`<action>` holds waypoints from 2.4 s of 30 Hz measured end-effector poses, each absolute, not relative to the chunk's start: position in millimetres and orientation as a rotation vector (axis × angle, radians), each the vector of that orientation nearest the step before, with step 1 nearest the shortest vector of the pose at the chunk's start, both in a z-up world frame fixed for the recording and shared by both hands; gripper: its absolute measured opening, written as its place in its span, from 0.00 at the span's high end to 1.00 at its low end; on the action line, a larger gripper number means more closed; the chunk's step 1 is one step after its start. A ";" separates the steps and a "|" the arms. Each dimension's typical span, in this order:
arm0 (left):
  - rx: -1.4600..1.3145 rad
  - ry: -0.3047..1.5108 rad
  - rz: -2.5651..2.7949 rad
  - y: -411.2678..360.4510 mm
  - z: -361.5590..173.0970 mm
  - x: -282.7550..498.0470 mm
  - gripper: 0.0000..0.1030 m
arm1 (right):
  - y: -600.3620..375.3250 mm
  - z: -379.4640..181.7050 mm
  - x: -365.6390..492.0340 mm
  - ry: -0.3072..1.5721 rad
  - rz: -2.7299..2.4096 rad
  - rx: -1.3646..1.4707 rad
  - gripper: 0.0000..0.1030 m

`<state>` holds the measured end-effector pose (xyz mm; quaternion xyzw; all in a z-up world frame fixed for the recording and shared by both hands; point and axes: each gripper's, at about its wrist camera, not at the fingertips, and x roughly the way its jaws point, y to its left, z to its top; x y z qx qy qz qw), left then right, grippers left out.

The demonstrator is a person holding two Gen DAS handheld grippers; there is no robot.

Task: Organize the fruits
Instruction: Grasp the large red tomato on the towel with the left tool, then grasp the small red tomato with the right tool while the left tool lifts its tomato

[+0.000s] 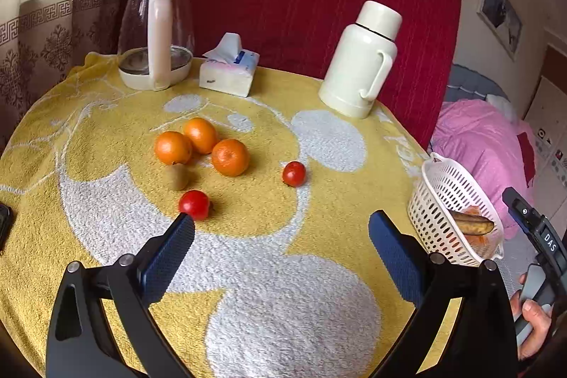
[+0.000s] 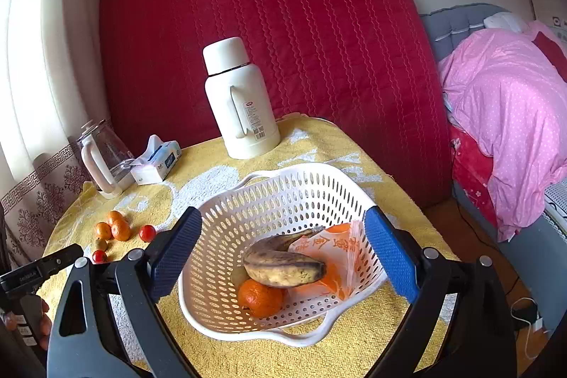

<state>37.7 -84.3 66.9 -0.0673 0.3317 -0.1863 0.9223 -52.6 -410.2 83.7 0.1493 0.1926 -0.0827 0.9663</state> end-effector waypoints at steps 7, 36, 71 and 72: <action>-0.135 0.709 -0.314 -54.8 56.0 48.9 0.05 | -390.6 82.9 -49.8 0.395 -0.130 0.259 0.08; -0.034 0.848 -0.331 -58.8 15.1 114.7 0.67 | -309.1 85.3 -32.4 0.461 0.055 0.115 0.08; -0.208 0.715 -0.325 -17.0 35.4 94.6 0.70 | -205.8 21.2 147.3 0.811 0.217 -0.007 0.44; -0.212 0.715 -0.323 -16.2 35.5 94.9 0.70 | -205.1 19.6 150.5 0.816 0.215 -0.006 0.46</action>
